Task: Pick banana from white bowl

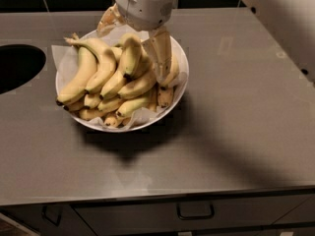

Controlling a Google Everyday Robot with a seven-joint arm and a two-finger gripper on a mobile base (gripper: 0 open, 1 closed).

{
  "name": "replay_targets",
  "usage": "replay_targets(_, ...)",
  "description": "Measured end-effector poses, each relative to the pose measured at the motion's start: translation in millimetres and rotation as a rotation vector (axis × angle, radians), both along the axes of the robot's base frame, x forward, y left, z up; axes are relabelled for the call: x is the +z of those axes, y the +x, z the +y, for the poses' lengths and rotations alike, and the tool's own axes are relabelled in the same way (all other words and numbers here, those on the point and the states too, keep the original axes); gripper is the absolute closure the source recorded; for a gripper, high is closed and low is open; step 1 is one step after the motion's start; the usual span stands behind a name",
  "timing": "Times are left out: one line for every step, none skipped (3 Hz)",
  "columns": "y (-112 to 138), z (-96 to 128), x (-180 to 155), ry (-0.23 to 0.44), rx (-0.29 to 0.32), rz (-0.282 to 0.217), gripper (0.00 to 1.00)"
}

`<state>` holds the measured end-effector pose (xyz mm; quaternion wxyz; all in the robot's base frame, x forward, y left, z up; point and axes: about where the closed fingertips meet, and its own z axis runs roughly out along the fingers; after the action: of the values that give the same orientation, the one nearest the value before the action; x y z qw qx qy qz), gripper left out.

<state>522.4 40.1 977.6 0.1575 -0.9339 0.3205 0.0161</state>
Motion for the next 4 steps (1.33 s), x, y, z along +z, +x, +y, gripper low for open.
replay_targets(4.2,3.8,-0.8,-0.006,-0.001,0.003,0.24)
replay_targets(8.0,0.5,0.3,-0.008,-0.035,0.001,0.39)
replay_targets(9.8,-3.8,0.7,-0.010,-0.065,0.002,0.43)
replay_targets(10.4,-6.8,1.7,-0.013,-0.081,0.002,0.46)
